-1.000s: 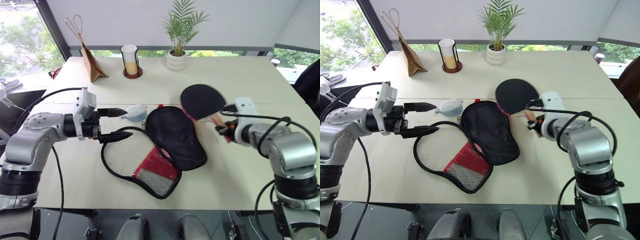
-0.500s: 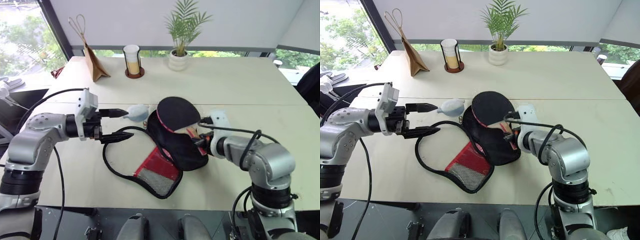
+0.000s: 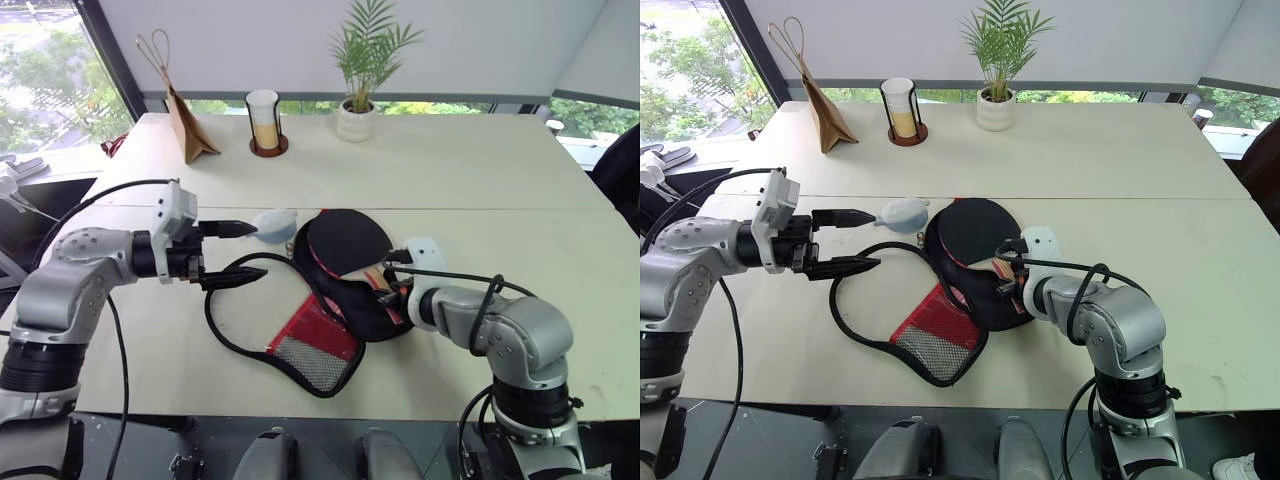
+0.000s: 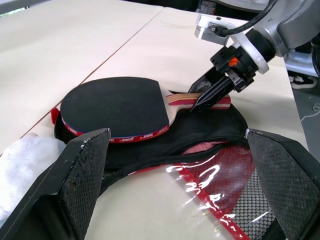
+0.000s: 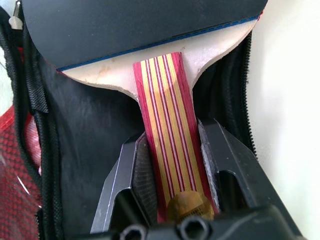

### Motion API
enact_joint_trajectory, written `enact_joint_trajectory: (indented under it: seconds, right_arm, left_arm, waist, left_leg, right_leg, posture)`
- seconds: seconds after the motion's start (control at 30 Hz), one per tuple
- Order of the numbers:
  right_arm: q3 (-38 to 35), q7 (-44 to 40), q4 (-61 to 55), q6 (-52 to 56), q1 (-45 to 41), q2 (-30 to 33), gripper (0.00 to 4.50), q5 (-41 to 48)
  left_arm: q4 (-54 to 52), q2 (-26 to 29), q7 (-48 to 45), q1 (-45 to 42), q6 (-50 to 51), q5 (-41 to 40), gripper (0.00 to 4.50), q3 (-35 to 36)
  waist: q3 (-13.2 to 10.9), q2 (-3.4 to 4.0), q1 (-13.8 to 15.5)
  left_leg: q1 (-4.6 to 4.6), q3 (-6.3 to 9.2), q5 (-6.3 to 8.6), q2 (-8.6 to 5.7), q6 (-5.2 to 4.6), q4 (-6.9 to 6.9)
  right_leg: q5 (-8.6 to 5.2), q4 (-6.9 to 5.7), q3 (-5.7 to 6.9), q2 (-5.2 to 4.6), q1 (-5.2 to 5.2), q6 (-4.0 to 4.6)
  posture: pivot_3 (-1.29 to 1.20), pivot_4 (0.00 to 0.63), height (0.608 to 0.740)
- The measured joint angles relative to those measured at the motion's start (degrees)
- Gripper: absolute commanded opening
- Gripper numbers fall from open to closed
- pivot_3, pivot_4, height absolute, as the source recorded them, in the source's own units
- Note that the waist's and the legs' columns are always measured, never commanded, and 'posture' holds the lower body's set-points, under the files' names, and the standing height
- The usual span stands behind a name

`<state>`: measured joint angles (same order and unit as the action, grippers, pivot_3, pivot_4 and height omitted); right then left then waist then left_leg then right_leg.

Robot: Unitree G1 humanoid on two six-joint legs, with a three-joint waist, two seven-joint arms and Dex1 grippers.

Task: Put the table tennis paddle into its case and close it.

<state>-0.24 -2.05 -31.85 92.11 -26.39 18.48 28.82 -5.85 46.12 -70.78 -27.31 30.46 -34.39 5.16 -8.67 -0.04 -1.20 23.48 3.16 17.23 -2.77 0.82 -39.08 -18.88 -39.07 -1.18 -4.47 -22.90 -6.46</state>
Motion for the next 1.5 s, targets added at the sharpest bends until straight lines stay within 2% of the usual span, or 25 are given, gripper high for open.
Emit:
enact_joint_trajectory:
  seconds: [0.9, 1.13, 1.3, 1.5]
  right_arm:
    - [2.49, 5.61, 1.79, -0.02, -0.21, 2.95, 0.9, 8.5]
    - [3.33, 5.51, 1.87, -0.01, -0.97, 3.23, 4.41, 8.55]
    - [2.73, 1.46, 1.91, 0.0, -6.19, 7.18, 4.47, 11.68]
    - [-0.5, -10.12, 0.85, -0.39, -14.15, 17.76, 4.47, 16.63]
  left_arm:
    - [-1.28, 0.5, 1.68, 1.85, 0.02, 0.03, 4.5, 0.09]
    - [-1.32, 0.5, 2.07, 1.87, -0.14, 0.13, 4.5, 0.09]
    - [-1.37, 0.75, 1.44, 2.47, -0.78, 0.27, 4.5, 0.06]
    - [-1.07, 2.96, -0.16, 3.52, -1.04, 1.16, 4.5, 0.09]
  waist:
    - [0.0, 0.0, 0.03]
    - [0.0, 0.0, 0.03]
    - [0.0, 0.0, -0.02]
    - [0.0, 0.0, 0.11]
  left_leg:
    - [-0.02, 0.01, 0.0, 0.0, -0.01, 0.0]
    - [-0.02, 0.01, 0.0, 0.0, -0.01, 0.0]
    - [-0.02, 0.01, 0.0, 0.01, -0.01, 0.0]
    - [-0.02, 0.06, 0.05, 0.01, -0.09, 0.01]
  right_leg:
    - [0.0, 0.0, 0.0, 0.0, 0.04, 0.0]
    - [0.0, 0.01, 0.0, 0.0, 0.04, 0.0]
    - [0.0, 0.02, 0.0, 0.01, 0.03, 0.0]
    - [0.0, 0.08, 0.04, -0.01, 0.09, 0.0]
  posture:
    - [0.0, 0.15, 0.74]
    - [0.0, 0.15, 0.74]
    - [0.0, 0.15, 0.74]
    - [0.0, 0.15, 0.74]
